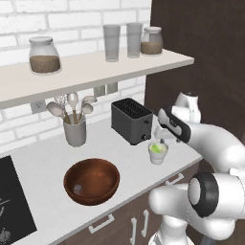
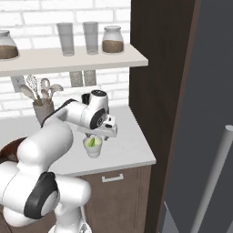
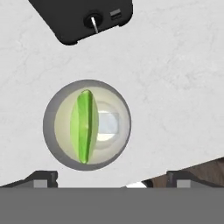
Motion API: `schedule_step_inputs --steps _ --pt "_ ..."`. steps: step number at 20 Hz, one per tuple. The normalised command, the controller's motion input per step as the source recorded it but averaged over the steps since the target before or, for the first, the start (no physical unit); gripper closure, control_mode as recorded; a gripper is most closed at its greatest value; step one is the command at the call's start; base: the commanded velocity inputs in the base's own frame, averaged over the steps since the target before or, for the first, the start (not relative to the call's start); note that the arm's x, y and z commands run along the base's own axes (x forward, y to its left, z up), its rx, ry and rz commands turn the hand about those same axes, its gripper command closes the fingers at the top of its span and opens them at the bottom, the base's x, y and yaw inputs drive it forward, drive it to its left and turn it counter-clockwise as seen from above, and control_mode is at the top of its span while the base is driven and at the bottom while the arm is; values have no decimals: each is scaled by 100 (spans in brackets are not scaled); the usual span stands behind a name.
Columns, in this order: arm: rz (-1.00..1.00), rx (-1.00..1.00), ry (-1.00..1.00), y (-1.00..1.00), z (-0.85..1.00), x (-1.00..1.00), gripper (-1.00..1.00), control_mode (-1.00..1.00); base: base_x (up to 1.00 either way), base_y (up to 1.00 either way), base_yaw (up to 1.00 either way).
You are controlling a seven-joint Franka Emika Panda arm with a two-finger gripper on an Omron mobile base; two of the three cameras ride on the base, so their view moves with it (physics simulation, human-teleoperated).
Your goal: Grab a lemon wedge from the fridge and one ice cube from the ice bowl, and put them in the glass of lemonade.
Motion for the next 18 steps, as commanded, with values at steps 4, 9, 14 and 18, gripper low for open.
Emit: schedule_step_inputs --steps 4,9,14,18 --pt "0 7 -6 -19 6 -35 -100 -100 0 0 0" --pt "0 7 -9 -4 29 -41 -100 -100 0 0 0" --pt "0 5 -8 11 78 -46 -100 -100 0 0 0" --pt "0 9 -12 0 74 -66 -100 -100 0 0 0"
